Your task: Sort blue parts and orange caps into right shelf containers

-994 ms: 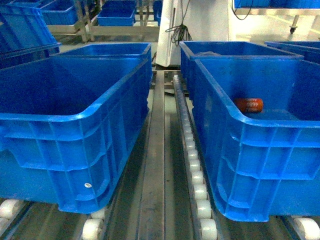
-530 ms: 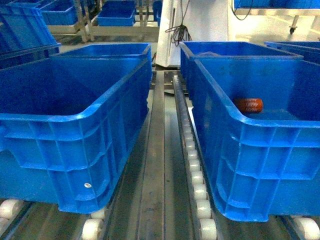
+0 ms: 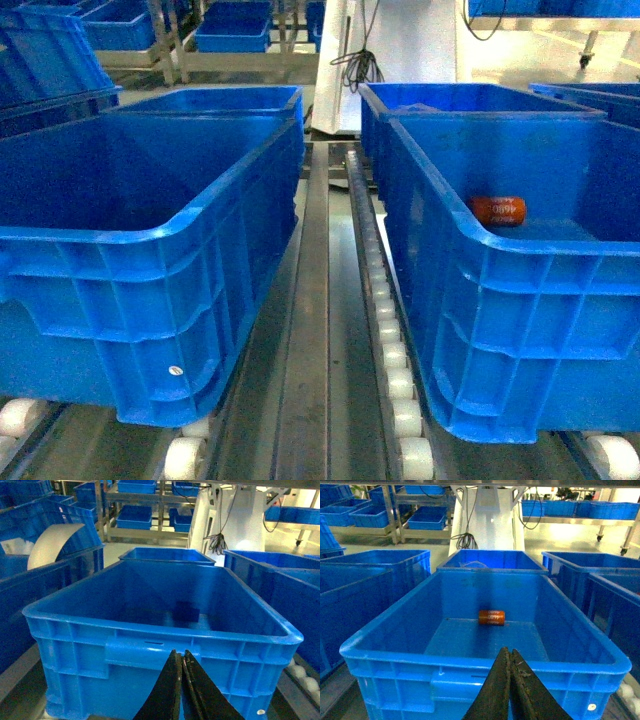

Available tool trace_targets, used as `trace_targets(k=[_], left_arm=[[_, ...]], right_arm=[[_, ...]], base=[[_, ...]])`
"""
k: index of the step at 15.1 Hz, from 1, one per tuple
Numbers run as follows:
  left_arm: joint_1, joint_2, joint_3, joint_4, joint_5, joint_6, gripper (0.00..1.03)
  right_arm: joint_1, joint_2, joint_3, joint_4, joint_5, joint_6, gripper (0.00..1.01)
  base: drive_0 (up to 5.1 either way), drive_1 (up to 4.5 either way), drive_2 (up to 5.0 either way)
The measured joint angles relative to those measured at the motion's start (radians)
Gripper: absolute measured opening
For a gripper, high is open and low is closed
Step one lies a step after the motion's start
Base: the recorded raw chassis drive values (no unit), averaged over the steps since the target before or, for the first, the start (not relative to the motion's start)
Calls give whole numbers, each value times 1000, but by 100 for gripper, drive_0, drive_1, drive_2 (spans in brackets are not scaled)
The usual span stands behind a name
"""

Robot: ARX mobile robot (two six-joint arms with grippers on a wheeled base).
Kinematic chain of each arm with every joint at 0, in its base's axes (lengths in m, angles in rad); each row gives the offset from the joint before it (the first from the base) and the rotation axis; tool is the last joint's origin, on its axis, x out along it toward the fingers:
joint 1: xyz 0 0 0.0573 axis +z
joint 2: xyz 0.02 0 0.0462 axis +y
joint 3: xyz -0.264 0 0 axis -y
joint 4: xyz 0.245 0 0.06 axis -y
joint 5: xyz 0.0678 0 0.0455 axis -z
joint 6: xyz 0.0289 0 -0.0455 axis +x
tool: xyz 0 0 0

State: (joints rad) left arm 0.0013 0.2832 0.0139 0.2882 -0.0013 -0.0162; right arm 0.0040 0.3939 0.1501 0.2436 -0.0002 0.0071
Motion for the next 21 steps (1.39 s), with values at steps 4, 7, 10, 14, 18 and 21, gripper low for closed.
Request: trace_targets(k=[4,7,10,14,18,21], left_arm=[[-1,-85,0,-91,1,0,2],[-1,-230,0,-291,4,0,2],[-1,-274,0,-294,3,2,2],[-1,-274,0,-296,-3,2,2],[-1,-274,0,-292,1,2,2],[-1,-274,0,-292,0,2,41]], right_arm=[[0,-95,-68,-28,0,-4,2],[0,-151,-97,-58,0,-4,2],[-2,-201,-118,-78,0,-4,2],[-4,-389,-138,-256,0,-4,2],[-4,-389,-138,-248,0,-4,2],[-4,-389,-138,-248,0,-5,42]], base=[[0,0,0],[0,0,0],[0,0,0],[0,0,0],[0,0,0],[0,0,0]])
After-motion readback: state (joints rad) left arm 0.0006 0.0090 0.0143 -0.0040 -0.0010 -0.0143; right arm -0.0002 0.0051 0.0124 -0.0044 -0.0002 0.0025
